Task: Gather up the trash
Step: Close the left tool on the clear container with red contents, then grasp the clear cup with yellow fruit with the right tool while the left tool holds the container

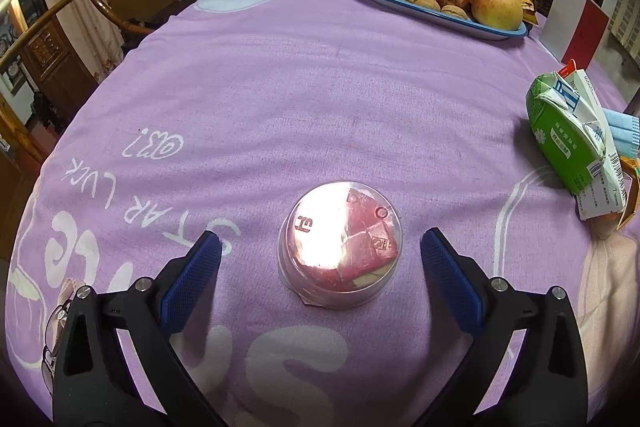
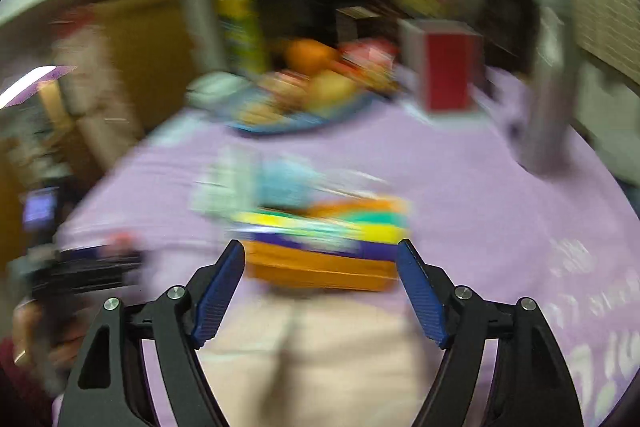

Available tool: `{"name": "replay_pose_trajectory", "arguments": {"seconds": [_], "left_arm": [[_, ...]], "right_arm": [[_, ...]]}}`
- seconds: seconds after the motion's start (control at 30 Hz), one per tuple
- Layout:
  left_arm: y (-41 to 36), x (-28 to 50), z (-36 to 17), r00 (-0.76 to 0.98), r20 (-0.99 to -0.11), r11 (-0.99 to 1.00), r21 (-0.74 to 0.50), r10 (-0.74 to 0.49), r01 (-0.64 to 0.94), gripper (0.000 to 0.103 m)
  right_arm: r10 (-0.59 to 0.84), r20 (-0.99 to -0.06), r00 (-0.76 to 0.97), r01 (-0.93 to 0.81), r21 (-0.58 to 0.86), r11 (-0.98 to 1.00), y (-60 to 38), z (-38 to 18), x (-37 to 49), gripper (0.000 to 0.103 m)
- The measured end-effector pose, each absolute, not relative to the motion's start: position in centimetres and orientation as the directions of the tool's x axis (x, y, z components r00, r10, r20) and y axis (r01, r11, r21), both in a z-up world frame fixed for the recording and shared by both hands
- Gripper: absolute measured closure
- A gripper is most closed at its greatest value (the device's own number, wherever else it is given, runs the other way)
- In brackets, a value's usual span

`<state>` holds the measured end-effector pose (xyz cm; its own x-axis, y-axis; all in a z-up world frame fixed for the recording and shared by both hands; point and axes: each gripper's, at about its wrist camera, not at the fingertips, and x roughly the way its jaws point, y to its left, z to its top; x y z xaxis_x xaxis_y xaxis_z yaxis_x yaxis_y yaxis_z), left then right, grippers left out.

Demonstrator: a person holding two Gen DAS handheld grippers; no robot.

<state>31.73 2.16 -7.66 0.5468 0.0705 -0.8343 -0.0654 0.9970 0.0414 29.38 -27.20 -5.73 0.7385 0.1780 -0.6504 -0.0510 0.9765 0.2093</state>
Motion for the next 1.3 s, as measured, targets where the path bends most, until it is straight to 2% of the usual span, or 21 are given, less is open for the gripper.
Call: {"name": "replay_pose_trajectory", "arguments": {"seconds": [0.1,0.17,0.27,0.3,0.37,0.4,0.5,0.57,0.73,0.83,0.9,0.97,1.07,1.2,1.3], "left_arm": [[2.2,31.8,-7.7,0.545,-0.835,0.997,0.041,0.071,-0.068,0.006],[2.2,31.8,-7.6,0.546,-0.835,0.997,0.041,0.07,-0.066,0.006],[2.2,31.8,-7.6,0.546,-0.835,0.997,0.042,0.071,-0.066,0.006],[2.2,31.8,-7.6,0.545,-0.835,0.997,0.041,0.071,-0.066,0.006],[2.2,31.8,-7.6,0.545,-0.835,0.997,0.042,0.071,-0.066,0.006],[2.2,31.8,-7.6,0.545,-0.836,0.997,0.042,0.071,-0.065,0.006],[2.2,31.8,-7.6,0.543,-0.837,0.997,0.039,0.067,-0.062,0.006],[2.1,31.7,-7.5,0.543,-0.838,0.998,0.037,0.062,-0.057,0.007],[1.4,31.3,-7.0,0.575,-0.816,0.998,0.056,0.059,-0.023,0.008],[0.9,31.1,-6.6,0.609,-0.788,0.995,0.096,0.085,-0.015,0.018],[0.5,31.2,-6.7,0.605,-0.794,0.996,0.09,0.062,0.016,0.036],[0.2,31.3,-6.9,0.6,-0.798,0.994,0.098,0.056,0.038,0.047],[0.5,30.5,-5.5,0.653,-0.756,0.996,0.088,0.053,0.021,0.048],[1.6,28.2,-1.9,0.766,-0.642,1.0,0.021,0.002,0.015,0.048],[2.3,27.5,-1.0,0.787,-0.617,1.0,-0.017,-0.023,0.016,0.048]], "right_arm": [[0.236,-0.687,0.687,-0.007,0.319,0.948,-28.6,-7.4,30.9,0.026],[0.321,-0.679,0.66,-0.065,0.374,0.925,-28.0,-7.5,31.0,0.026],[0.592,-0.571,0.568,-0.311,0.517,0.797,-24.9,-6.1,29.1,0.03],[0.633,-0.519,0.575,-0.39,0.506,0.769,-24.2,-4.8,27.9,0.031],[0.573,-0.49,0.657,-0.414,0.4,0.817,-23.8,-3.1,26.7,0.03],[0.512,-0.503,0.696,-0.365,0.367,0.856,-24.2,-3.1,26.6,0.03],[0.445,-0.56,0.699,-0.223,0.42,0.88,-26.0,-4.9,27.8,0.03],[0.443,-0.57,0.692,-0.196,0.442,0.875,-26.5,-5.4,28.2,0.031],[0.332,-0.59,0.736,-0.142,0.345,0.928,-26.3,-5.2,28.1,0.031],[0.281,-0.629,0.725,-0.095,0.312,0.945,-27.0,-5.9,28.6,0.031],[0.279,-0.643,0.713,-0.076,0.325,0.943,-27.7,-6.5,29.0,0.031],[0.279,-0.645,0.711,-0.068,0.332,0.941,-27.9,-6.6,29.0,0.031],[0.269,-0.639,0.721,-0.059,0.33,0.942,-28.1,-6.5,28.8,0.031],[0.263,-0.64,0.721,-0.054,0.327,0.944,-28.0,-6.6,28.8,0.031],[0.258,-0.651,0.714,-0.057,0.313,0.948,-27.6,-6.9,29.0,0.031]]}}
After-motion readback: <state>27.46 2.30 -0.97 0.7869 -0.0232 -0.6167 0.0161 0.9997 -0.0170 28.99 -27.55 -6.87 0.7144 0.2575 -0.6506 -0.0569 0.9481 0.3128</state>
